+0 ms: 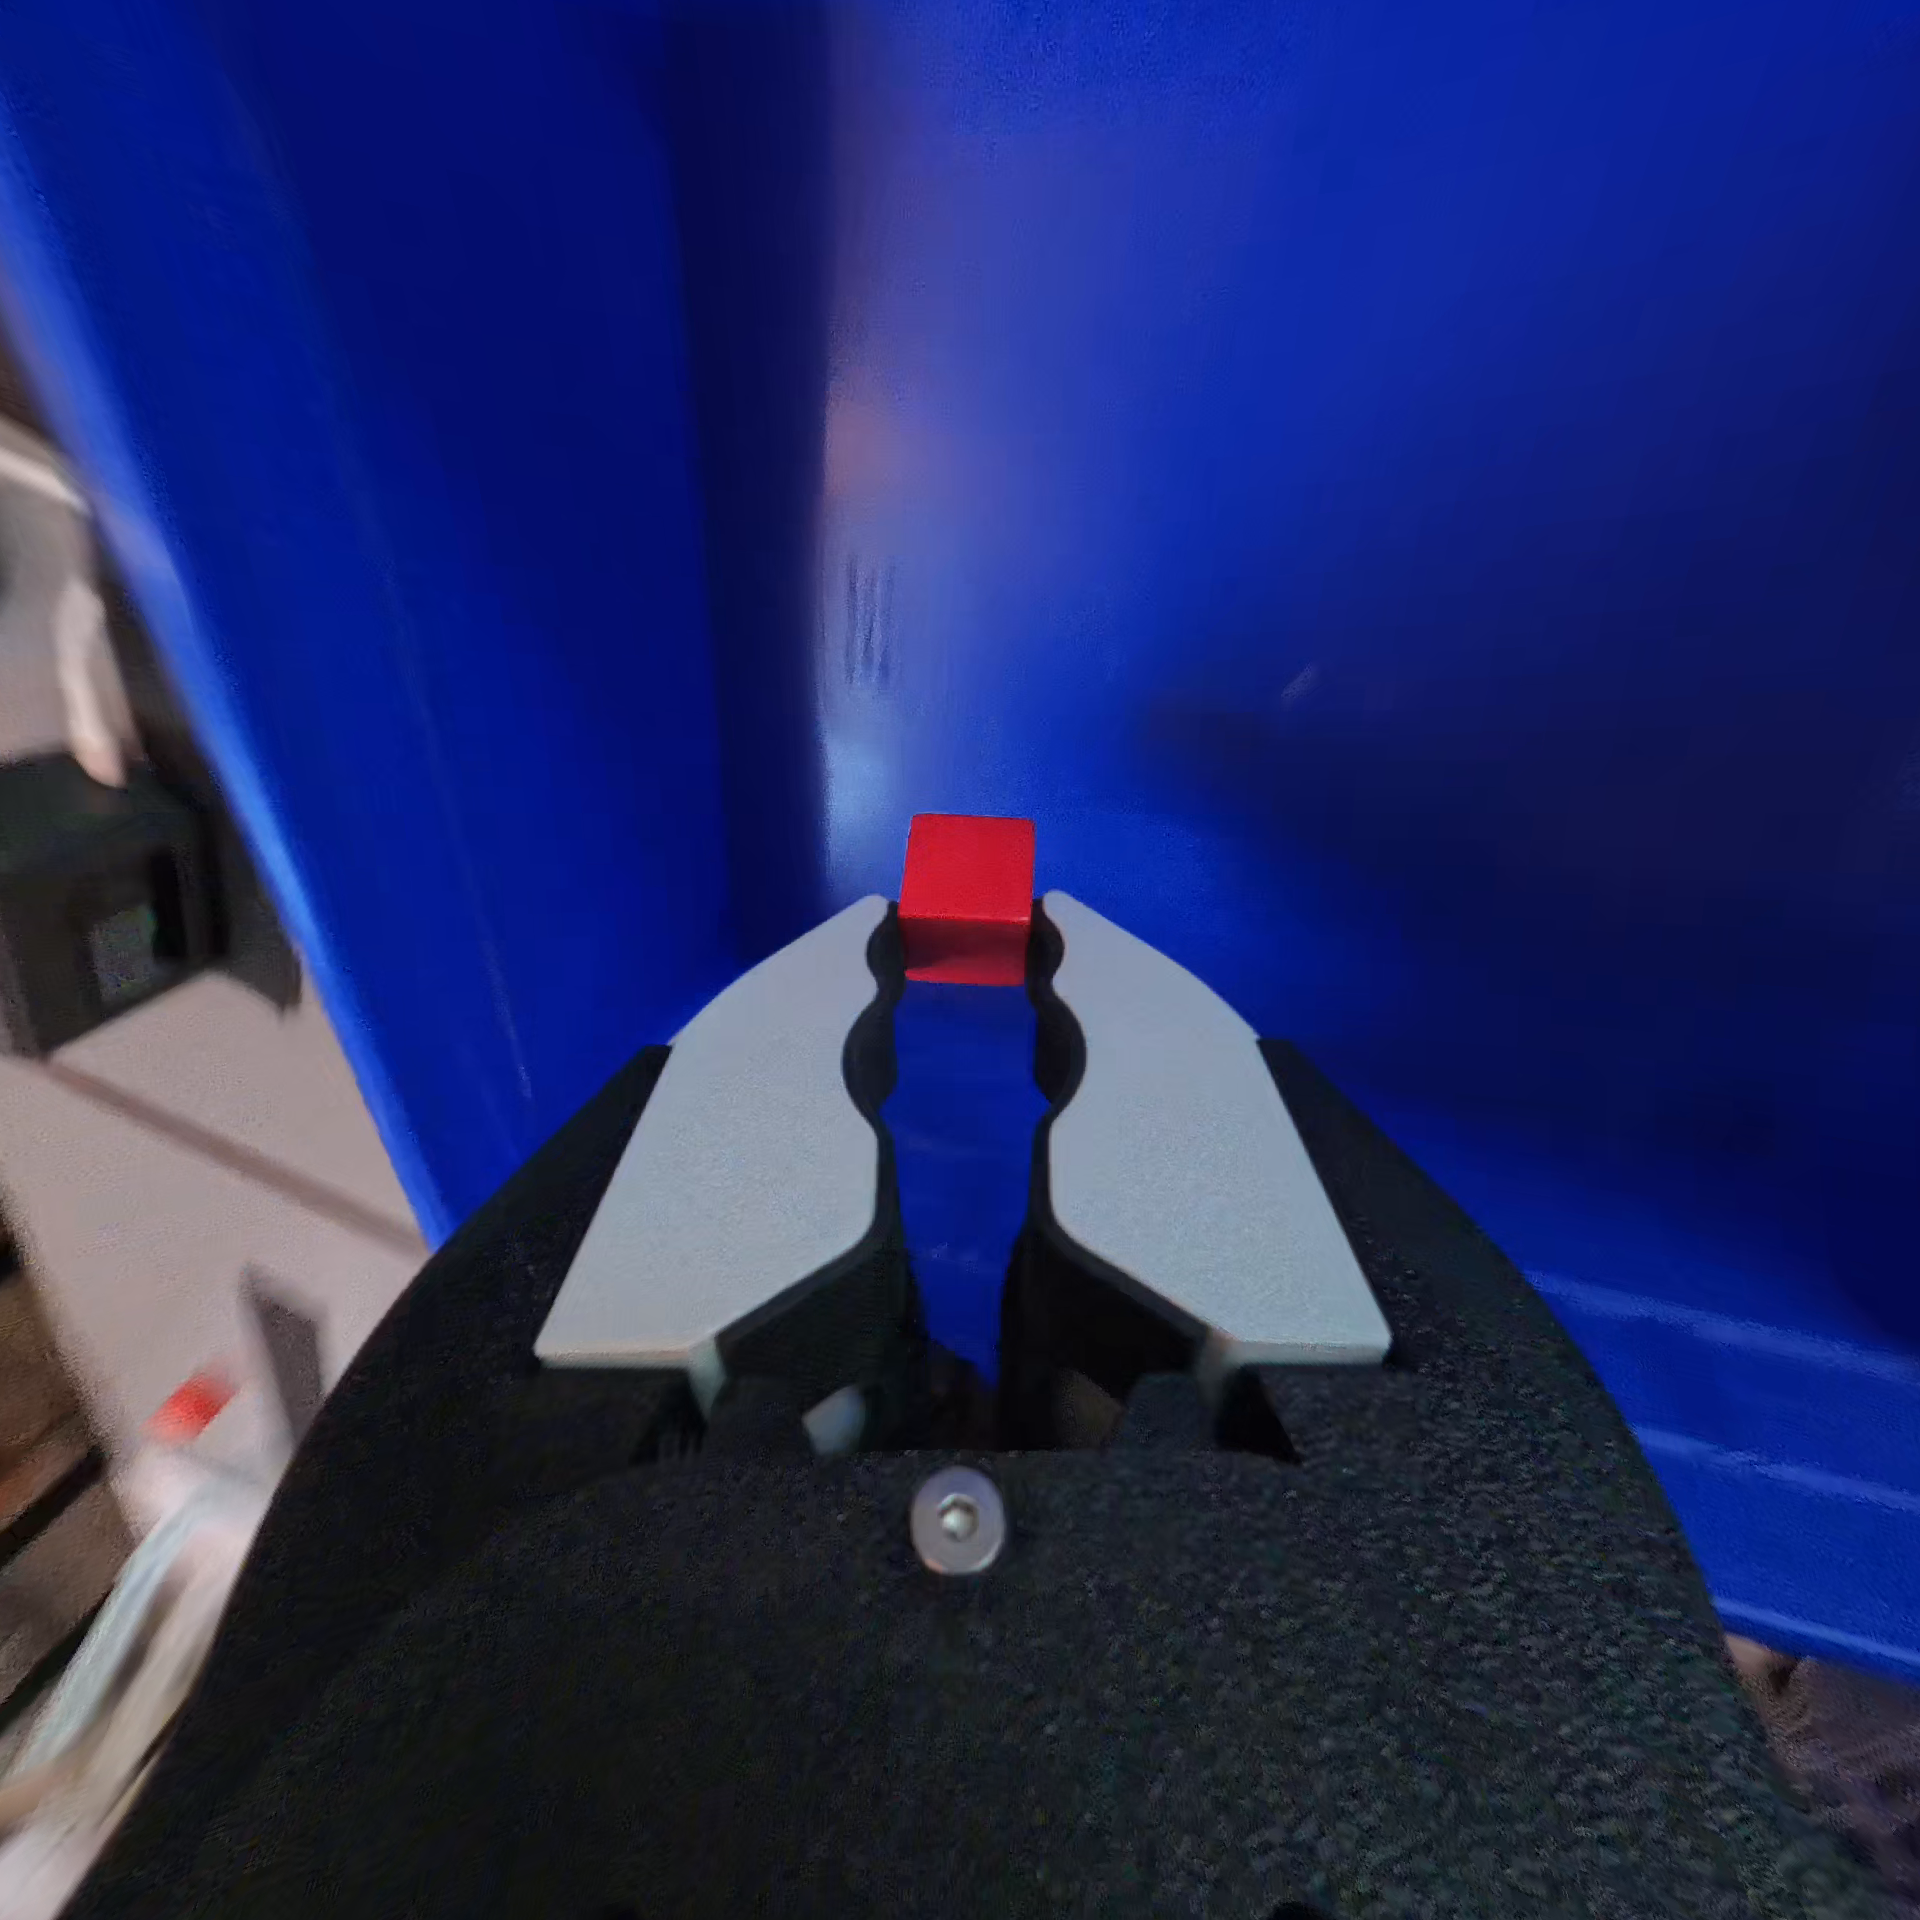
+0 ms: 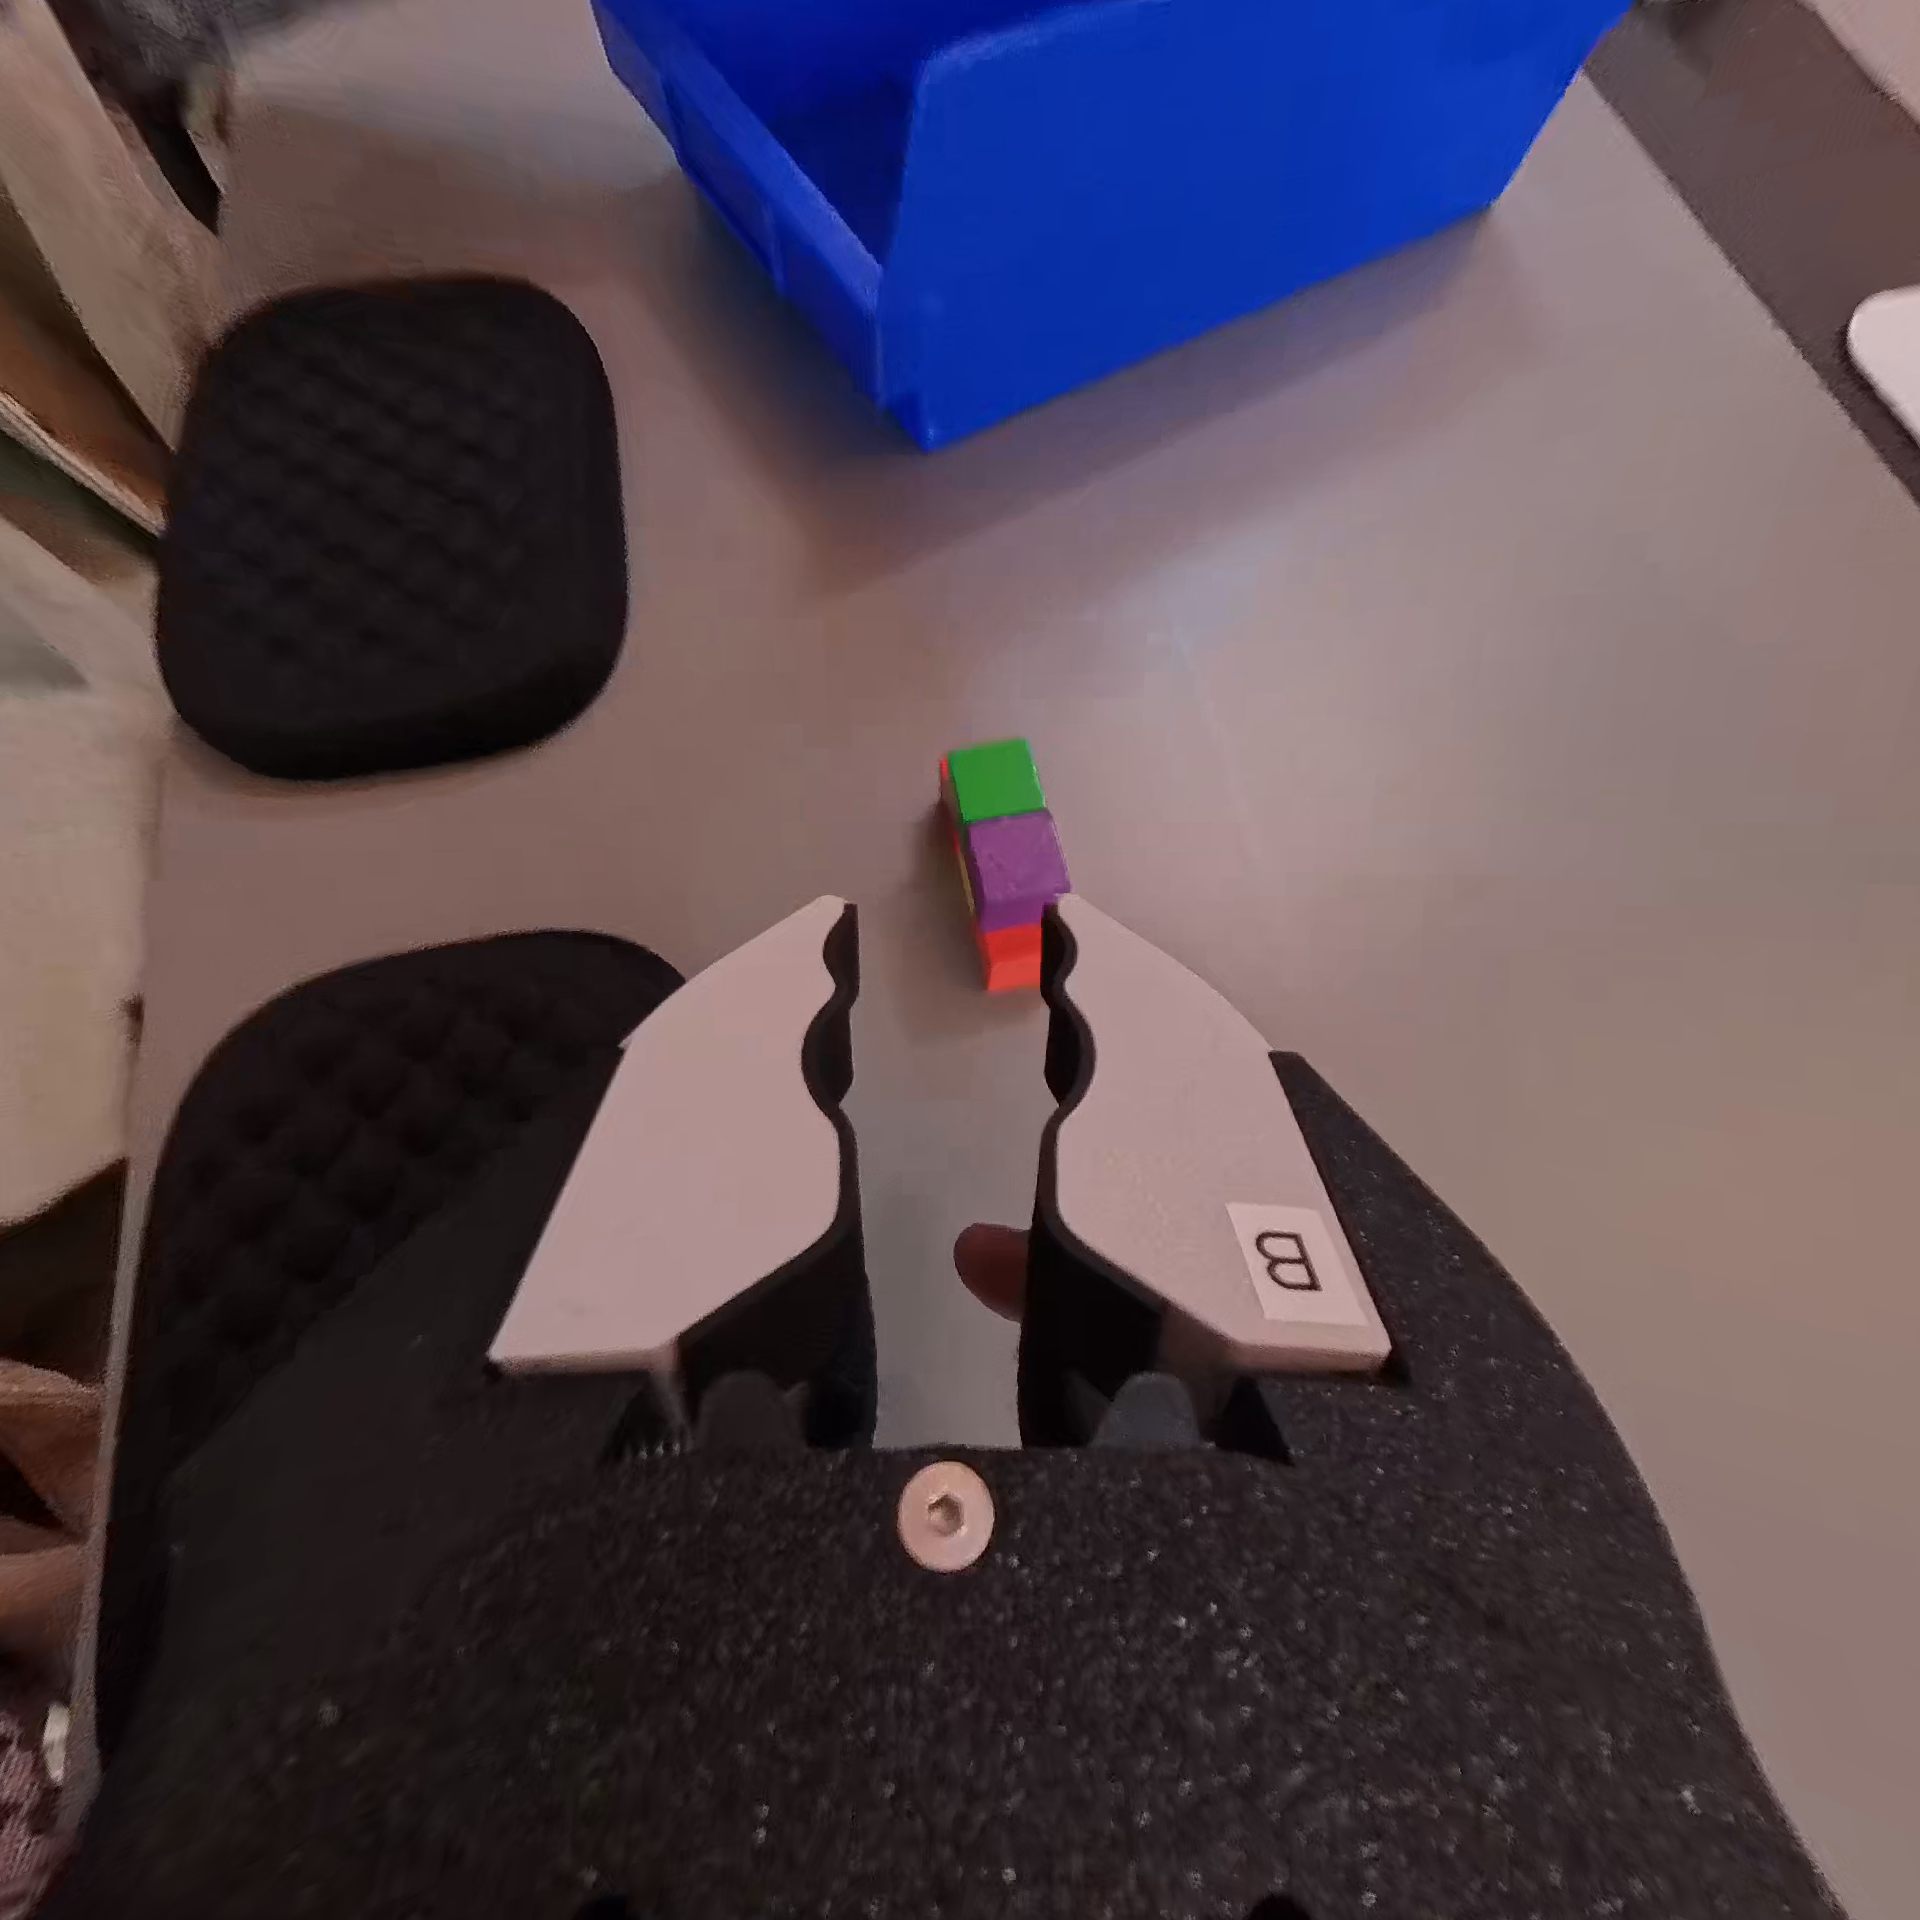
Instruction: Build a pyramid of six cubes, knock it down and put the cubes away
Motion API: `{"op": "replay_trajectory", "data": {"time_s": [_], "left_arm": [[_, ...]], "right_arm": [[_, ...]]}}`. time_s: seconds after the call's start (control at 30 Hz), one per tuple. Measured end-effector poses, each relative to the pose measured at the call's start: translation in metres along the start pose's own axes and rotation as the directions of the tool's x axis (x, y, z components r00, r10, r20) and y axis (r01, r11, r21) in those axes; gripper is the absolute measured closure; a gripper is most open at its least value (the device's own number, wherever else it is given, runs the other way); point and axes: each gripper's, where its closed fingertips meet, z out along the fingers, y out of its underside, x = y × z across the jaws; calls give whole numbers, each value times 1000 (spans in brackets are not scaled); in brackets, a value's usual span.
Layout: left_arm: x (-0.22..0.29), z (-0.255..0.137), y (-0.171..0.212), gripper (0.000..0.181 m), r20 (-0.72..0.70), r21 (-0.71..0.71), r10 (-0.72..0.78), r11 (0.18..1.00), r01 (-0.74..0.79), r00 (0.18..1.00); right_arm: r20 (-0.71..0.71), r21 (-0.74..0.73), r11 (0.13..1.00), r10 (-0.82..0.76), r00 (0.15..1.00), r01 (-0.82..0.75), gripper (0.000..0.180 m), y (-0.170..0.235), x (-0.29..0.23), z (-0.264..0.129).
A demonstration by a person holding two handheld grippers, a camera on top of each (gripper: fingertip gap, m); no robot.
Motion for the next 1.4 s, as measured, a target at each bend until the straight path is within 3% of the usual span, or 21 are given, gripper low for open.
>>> {"op": "replay_trajectory", "data": {"time_s": [0.03, 0.1, 0.2, 0.3, 0.37, 0.43, 0.57, 0.7, 1.13, 1.2, 1.27, 1.4], "left_arm": [[12, -18, -23, 158, -13, 189, -27, 982, 29, 1000], [45, -64, -67, 159, -54, 560, -47, 826, 69, 997], [108, -140, -107, 159, -131, 904, -13, 410, 125, 991], [171, -188, -121, 159, -251, 967, 85, 70, 246, 964], [201, -199, -126, 159, -324, 942, 154, -44, 334, 934], [223, -202, -130, 159, -371, 913, 220, -88, 397, 902], [245, -191, -138, 159, -388, 908, 256, -61, 415, 885], [256, -186, -139, 159, -372, 919, 278, -21, 393, 885], [262, -174, -145, 159, -339, 940, 263, 58, 336, 903], [262, -163, -152, 159, -350, 935, 208, 134, 328, 913], [265, -143, -155, 147, -344, 918, 133, 254, 303, 929], [283, -96, -165, 128, -329, 852, 63, 449, 268, 942]], "right_arm": [[5, 35, 999, -4, 1000, 4, 147, -7, -2, 0], [7, 128, 992, -19, 1000, 18, 148, -26, -7, 0], [21, 321, 947, -21, 1000, 13, 149, -68, -17, -5], [85, 508, 861, -4, 996, -40, 149, -119, -33, -13], [130, 586, 808, -24, 991, -58, 148, -148, -49, -18], [152, 618, 784, -57, 987, -50, 146, -169, -64, -18], [191, 604, 795, -79, 979, -54, 149, -188, -83, -10], [201, 537, 843, -78, 977, -43, 149, -184, -88, 5], [210, 481, 877, -108, 972, -6, 159, -176, -89, 14], [172, 426, 903, -141, 975, 56, 159, -168, -81, 9], [88, 315, 938, -179, 980, 143, 159, -153, -57, -1], [45, -153, 967, -197, 979, 202, 159, -88, -7, -5]]}}
